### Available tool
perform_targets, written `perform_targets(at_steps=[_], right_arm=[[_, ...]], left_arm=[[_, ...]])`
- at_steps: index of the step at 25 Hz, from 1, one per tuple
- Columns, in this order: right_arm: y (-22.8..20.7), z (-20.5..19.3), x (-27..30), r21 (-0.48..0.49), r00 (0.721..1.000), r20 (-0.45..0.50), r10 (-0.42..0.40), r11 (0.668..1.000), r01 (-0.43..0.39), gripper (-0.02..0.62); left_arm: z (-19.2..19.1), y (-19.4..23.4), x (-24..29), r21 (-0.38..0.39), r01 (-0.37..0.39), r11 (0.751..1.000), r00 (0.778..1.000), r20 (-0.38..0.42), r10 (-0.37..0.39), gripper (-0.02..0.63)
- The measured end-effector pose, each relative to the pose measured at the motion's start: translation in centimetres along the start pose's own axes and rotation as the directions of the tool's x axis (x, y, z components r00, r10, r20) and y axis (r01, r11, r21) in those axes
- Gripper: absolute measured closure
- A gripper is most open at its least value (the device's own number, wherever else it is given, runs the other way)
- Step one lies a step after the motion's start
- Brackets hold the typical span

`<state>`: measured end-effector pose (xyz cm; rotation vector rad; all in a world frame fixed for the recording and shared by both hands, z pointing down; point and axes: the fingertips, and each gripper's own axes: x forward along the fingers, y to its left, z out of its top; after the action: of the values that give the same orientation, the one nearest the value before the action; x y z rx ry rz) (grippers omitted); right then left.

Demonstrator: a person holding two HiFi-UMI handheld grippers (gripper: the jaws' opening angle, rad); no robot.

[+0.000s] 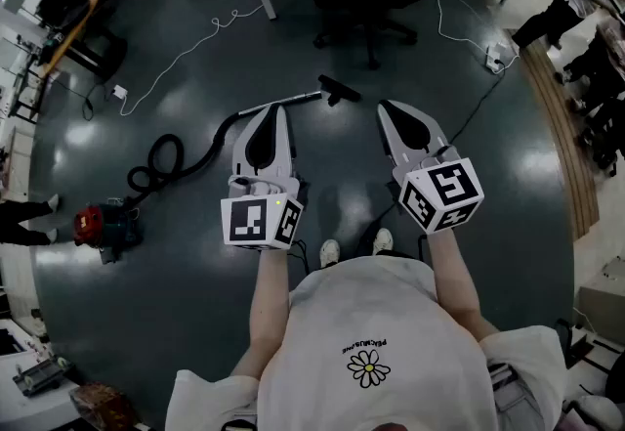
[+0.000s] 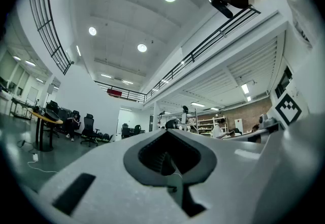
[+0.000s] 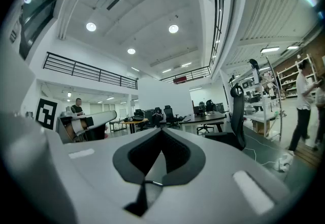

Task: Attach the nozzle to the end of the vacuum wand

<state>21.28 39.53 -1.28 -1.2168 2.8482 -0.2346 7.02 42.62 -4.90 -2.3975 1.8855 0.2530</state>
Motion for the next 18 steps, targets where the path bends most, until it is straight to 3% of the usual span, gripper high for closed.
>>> perform_targets(at_steps=[11,18], right_arm=[[-3.2,0.1,-1.2,-0.014,0.999,0.006,0.036,0.999,-0.036,0.591],[-4.5,-1.1,-2.6,-0.079,0.986,-0.041,0.159,0.984,-0.162,0.589]], left_arm=[[-0.5,-2.0,1.3,0.015,-0.047,0.999,0.999,-0.004,0.047,0.606],[-2.7,-3.3,1.2,-0.034,-0.117,0.993,0.993,-0.034,0.116,0.606]])
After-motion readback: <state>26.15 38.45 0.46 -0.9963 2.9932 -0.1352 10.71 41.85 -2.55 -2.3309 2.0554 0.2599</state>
